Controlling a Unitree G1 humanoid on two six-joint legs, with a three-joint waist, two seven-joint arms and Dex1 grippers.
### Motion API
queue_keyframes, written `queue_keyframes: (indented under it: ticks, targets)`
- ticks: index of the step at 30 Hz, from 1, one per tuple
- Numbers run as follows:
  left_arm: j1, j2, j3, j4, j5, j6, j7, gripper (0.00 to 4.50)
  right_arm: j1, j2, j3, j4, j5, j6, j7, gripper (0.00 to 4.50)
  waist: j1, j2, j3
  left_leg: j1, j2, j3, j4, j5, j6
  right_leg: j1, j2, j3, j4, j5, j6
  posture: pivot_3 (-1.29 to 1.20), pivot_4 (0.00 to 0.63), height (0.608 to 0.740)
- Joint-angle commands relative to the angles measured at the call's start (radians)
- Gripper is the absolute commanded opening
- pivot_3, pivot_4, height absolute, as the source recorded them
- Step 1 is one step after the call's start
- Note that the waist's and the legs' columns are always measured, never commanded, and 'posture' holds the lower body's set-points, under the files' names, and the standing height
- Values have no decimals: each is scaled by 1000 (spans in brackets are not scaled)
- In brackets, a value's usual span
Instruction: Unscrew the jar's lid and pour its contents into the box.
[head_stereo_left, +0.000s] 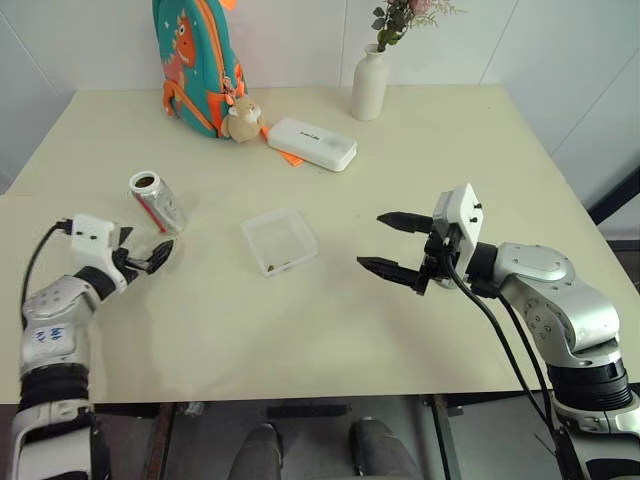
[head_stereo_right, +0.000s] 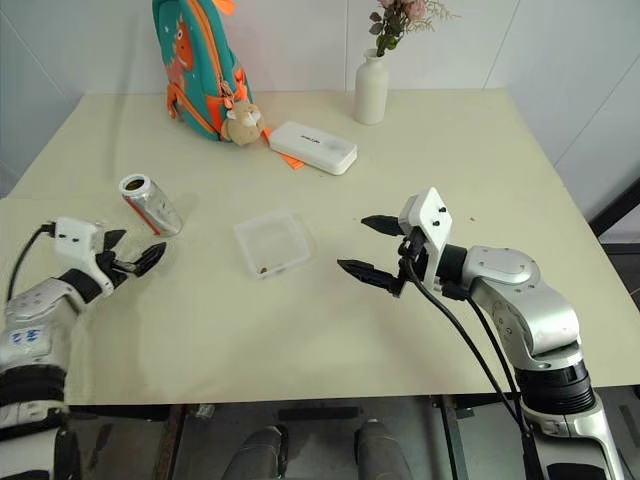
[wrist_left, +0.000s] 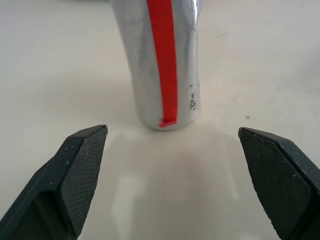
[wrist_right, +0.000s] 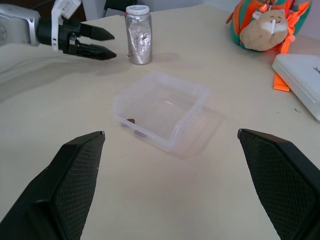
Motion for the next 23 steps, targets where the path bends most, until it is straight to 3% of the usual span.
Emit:
queue_keyframes:
  ticks: [1,5,10,23]
  targets:
    - [54,76,26,-154,-69,-15,-157,4469,9,-34,-41,-25,-5,-75,44,4500,1,0,0,1,0,0,0,0,0,1,0,0,-1,0,0,0,150,740]
    - [122,144,29,-255,-136,-93,-368,4469,38,-64,-47,-31,-25,-163,93,4500,3,0,0,1,-1,1,-1,0,1,2,-1,0,-3,0,-1,0,150,740]
    - [94,154,-56,-293,-104,-178,-457,4469,113,-119,-79,-11,-31,-216,157,4500,4,0,0,1,0,1,-3,0,1,2,0,0,-4,0,-1,0,150,740]
    - [-21,83,-120,-234,-140,-134,-462,4469,278,-185,-240,-120,11,-146,82,4500,0,0,0,2,1,2,-2,0,1,3,2,0,-4,1,-1,0,150,740]
